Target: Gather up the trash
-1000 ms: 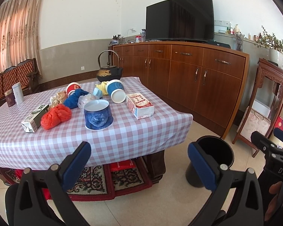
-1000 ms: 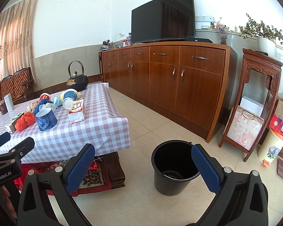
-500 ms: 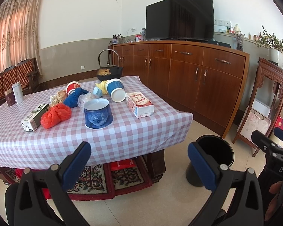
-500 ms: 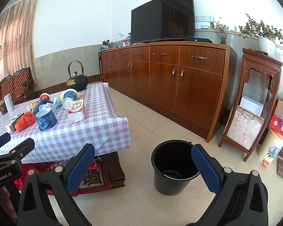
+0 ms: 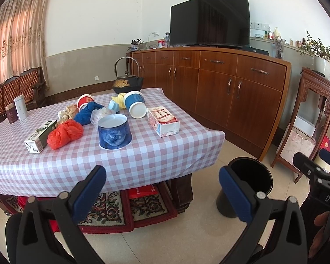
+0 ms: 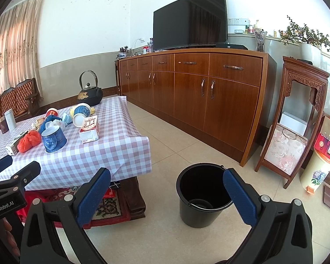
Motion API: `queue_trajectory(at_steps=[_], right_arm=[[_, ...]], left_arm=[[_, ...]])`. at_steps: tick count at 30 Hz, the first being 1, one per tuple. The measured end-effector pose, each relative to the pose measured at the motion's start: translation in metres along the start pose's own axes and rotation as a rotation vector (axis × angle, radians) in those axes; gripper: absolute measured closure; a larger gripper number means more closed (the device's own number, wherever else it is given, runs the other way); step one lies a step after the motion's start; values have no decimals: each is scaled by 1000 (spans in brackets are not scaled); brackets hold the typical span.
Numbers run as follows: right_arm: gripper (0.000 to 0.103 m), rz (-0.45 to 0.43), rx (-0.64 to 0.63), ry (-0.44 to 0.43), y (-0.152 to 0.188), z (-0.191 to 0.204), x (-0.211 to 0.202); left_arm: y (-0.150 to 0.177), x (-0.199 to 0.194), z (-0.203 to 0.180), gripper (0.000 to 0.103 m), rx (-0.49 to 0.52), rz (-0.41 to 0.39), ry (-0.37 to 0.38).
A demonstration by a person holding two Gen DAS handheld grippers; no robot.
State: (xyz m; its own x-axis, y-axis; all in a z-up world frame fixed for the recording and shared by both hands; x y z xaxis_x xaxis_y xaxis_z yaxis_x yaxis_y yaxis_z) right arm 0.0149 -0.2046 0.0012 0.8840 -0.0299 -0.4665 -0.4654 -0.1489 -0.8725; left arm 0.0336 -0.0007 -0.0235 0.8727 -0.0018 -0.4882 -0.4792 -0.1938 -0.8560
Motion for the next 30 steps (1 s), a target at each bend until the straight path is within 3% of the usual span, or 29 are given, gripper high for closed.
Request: queue_trajectory(at_steps=[17,24,30], right_arm=[[0,17,-15,6,5,3,4],[0,24,-33,-30,4,10,11],[0,11,-62,-104,-2,22,26]], left_arm=[[3,2,3,0,-6,17,-12],[-9,6,17,0,-30,8,-35],[-21,27,45,0,-84,48,-74]])
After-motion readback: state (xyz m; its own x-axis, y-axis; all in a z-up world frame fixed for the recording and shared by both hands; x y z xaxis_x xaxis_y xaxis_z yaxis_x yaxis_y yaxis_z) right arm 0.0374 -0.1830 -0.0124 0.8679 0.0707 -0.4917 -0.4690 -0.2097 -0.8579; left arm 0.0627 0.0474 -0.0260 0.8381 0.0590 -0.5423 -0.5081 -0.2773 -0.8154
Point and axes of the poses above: each gripper's, at about its wrist camera, not at the fingertips, and x roughly the way its jaws point, z to its left, y to its underside, the point moved 4 cm from there along x, roughly the way its jaws point, and after that the axes turned 9 degrees about -x, right-handed, at the moved point
